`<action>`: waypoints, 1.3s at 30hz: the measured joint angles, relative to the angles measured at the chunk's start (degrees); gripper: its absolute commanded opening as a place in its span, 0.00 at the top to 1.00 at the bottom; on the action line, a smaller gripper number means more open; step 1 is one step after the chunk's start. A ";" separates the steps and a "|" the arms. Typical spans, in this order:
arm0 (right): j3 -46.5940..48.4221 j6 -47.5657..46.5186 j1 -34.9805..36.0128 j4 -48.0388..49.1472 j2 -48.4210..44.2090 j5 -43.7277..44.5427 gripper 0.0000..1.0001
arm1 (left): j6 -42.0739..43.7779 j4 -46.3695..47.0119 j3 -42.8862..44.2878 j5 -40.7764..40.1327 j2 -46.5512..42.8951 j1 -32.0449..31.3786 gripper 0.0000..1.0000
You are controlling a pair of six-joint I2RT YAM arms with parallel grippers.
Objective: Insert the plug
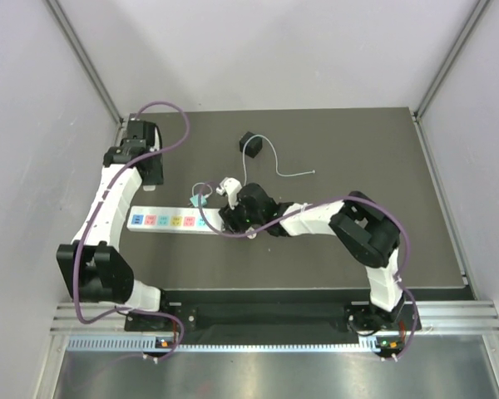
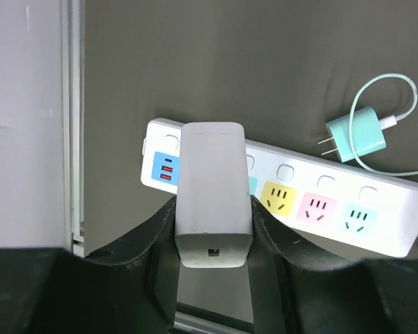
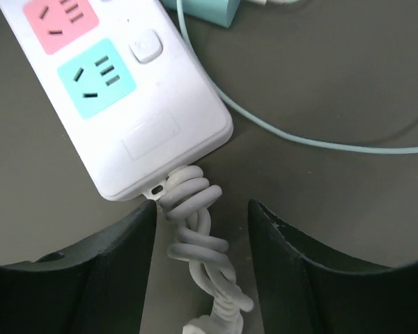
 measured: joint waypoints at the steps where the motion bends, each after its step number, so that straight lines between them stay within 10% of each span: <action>1: 0.00 0.22 -0.26 -0.33 -0.92 -0.17 0.34 | 0.74 0.00 0.22 0.15 0.55 -0.07 1.00; 5: -2.32 1.16 -2.23 1.01 -7.63 -5.46 0.00 | 4.92 -0.28 1.51 -0.61 3.72 -0.31 1.00; 22: -22.03 15.80 -16.65 23.43 -21.27 -33.38 0.00 | 17.49 -8.57 4.70 6.34 9.86 0.61 1.00; 39: -22.49 26.38 -16.72 32.68 -20.74 -34.82 0.00 | 20.39 -10.43 -0.87 9.31 12.15 5.73 1.00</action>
